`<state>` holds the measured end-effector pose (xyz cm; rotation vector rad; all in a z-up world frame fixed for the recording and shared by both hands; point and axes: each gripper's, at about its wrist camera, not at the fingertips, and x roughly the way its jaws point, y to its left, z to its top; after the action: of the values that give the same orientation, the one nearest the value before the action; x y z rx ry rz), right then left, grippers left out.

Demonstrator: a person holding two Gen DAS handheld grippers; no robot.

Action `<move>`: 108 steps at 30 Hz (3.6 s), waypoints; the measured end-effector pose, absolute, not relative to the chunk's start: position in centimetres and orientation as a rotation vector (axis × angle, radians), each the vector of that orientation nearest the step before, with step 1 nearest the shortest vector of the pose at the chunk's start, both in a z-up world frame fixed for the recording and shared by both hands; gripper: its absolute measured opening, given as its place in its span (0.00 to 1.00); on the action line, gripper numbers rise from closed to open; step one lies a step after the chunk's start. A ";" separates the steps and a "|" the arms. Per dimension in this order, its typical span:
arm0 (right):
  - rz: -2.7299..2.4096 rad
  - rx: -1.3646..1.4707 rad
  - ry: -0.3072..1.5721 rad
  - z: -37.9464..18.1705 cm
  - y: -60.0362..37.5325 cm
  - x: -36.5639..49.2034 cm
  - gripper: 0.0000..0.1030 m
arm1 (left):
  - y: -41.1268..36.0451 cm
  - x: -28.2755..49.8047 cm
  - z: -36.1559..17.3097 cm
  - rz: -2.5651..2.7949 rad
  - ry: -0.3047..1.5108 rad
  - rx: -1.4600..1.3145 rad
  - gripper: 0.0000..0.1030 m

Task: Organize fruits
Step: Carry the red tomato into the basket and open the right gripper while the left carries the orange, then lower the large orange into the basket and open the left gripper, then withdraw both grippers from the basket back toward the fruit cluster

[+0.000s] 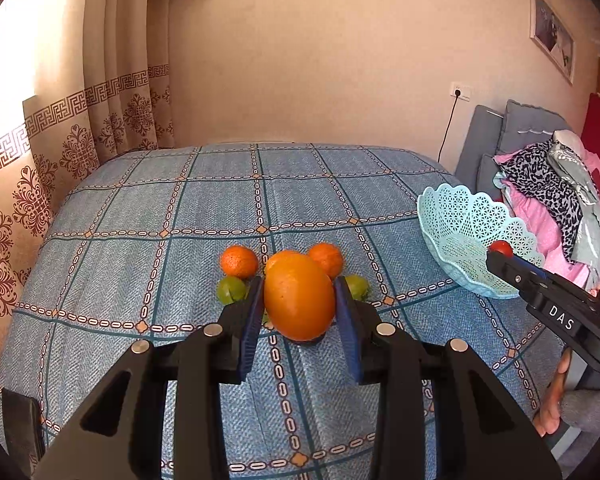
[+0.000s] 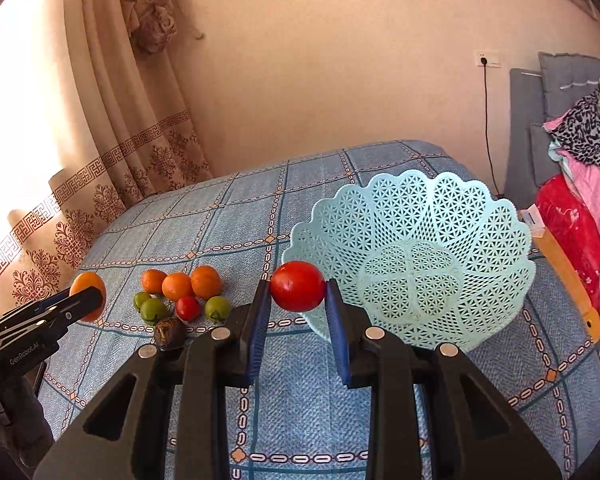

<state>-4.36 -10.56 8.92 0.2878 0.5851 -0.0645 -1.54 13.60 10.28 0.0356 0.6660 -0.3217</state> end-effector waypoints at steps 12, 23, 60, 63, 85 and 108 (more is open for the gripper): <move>-0.217 0.320 0.607 6.8 -16.8 -4.9 0.28 | 6.8 -1.7 10.8 -0.415 0.669 0.093 0.35; -0.312 0.363 0.519 7.5 -18.8 -5.8 0.38 | 1.5 -1.7 10.9 -0.503 0.672 0.138 0.35; -0.386 0.371 0.471 6.9 -20.3 -6.9 0.50 | -1.1 2.2 9.1 -0.512 0.715 0.111 0.80; -0.376 0.363 0.472 7.0 -19.8 -6.9 0.50 | -0.2 2.4 9.6 -0.497 0.704 0.099 0.80; -0.232 0.323 0.466 9.3 -13.7 -6.9 0.51 | 9.4 2.8 13.2 -0.331 0.581 0.045 0.87; -0.052 0.246 0.556 8.3 -5.5 -5.0 0.51 | 16.6 8.4 8.1 -0.172 0.725 -0.053 0.87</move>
<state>-5.02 -5.48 8.30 0.2456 0.5560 -0.0524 8.45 16.58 8.12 -0.0531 0.7246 -0.1718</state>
